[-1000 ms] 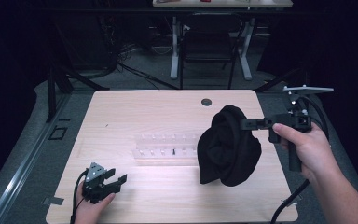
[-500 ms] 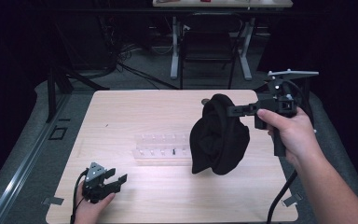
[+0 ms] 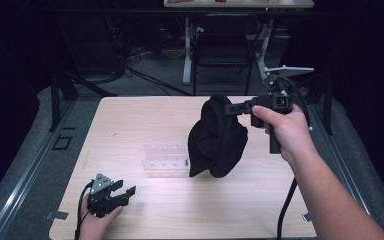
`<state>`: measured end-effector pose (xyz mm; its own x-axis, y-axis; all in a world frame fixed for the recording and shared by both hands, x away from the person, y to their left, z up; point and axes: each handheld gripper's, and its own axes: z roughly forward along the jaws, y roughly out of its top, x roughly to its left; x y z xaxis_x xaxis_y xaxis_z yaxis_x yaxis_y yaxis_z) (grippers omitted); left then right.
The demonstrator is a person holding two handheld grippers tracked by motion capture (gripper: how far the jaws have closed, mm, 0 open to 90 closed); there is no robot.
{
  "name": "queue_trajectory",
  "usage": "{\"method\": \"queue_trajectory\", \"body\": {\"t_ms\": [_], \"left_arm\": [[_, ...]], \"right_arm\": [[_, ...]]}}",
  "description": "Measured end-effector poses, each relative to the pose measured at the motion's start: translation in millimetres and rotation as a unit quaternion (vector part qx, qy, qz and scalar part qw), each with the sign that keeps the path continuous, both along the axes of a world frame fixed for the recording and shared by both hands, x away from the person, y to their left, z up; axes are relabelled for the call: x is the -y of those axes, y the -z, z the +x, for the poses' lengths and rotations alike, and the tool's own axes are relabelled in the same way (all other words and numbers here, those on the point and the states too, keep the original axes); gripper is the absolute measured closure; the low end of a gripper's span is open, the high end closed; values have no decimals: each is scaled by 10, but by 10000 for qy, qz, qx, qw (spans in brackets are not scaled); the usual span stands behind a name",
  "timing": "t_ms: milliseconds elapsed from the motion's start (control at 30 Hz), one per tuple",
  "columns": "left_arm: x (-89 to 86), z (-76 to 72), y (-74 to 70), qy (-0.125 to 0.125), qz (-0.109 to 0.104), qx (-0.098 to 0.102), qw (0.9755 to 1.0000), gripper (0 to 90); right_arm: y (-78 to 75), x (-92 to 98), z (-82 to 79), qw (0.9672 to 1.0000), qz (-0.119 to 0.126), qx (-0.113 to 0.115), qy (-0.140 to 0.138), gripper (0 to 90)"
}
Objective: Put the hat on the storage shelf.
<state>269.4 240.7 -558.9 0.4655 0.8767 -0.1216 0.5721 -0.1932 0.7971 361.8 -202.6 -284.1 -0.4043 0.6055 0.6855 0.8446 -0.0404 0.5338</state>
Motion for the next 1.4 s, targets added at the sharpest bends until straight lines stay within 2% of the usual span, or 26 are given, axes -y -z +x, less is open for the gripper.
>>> {"method": "queue_trajectory", "body": {"t_ms": [333, 533, 1400], "left_arm": [[-2, 11, -2, -20, -27, 13, 10000, 426], [-9, 14, -3, -19, -35, 25, 10000, 426], [6, 26, 4, -15, -27, 26, 10000, 426]], "right_arm": [[26, -141, 165, 9998, -165, 24, 149, 886], [51, -156, 233, 9995, -215, 4, 237, 885], [127, -295, 365, 9989, -332, 21, 332, 885]]}}
